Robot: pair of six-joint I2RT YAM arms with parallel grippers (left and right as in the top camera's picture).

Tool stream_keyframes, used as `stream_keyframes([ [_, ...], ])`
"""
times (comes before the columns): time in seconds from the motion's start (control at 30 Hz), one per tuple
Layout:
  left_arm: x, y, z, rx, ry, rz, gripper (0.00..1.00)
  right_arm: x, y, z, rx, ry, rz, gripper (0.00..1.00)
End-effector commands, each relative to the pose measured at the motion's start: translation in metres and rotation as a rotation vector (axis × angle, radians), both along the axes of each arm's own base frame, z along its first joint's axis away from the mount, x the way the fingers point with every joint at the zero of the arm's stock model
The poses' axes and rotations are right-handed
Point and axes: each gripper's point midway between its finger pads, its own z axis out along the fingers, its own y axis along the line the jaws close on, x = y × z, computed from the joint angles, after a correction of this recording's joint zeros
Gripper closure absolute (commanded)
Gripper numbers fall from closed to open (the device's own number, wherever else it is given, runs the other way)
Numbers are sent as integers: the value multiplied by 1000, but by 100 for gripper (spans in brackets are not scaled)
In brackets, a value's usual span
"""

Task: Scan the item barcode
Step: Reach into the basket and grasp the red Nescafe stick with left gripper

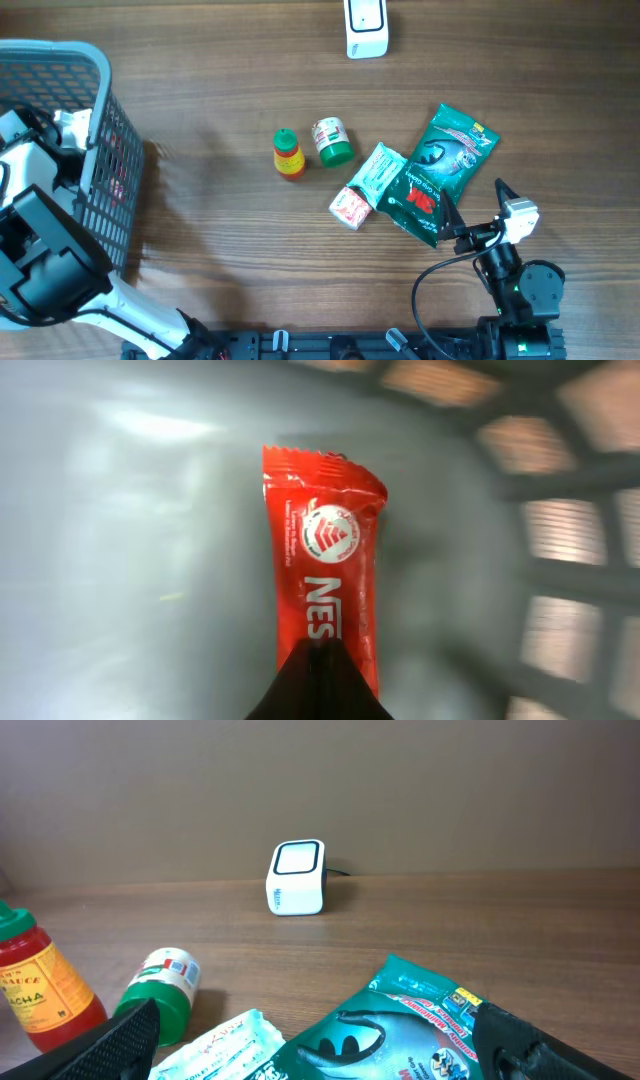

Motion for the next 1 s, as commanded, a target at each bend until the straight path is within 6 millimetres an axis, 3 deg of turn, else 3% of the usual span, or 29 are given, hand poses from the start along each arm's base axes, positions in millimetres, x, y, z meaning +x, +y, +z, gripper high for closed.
stream_keyframes([
  [0.0,-33,57,-14,258,191,230,96,0,0,1,-12,-9,-1,0],
  [0.17,-34,75,6,352,174,300,96,0,0,1,-12,-9,-1,0],
  [0.27,-27,80,31,374,106,347,92,0,0,1,-12,-9,-1,0],
  [0.3,-22,84,45,375,50,415,82,0,0,1,-12,-9,-1,0],
  [0.33,-17,87,62,378,-7,464,59,0,0,1,-12,-9,-1,0],
  [0.4,-9,82,90,355,-102,474,34,0,0,1,-13,-9,-1,0],
  [0.47,-6,79,102,348,-137,469,28,0,0,1,-12,-9,-1,0],
  [0.57,-9,62,84,258,-100,437,27,0,0,1,-13,-9,-1,0],
  [0.77,-20,53,40,183,5,478,20,0,0,1,-12,-9,-1,0],
  [0.97,-24,51,24,161,51,480,18,0,0,1,-12,-9,-1,0],
])
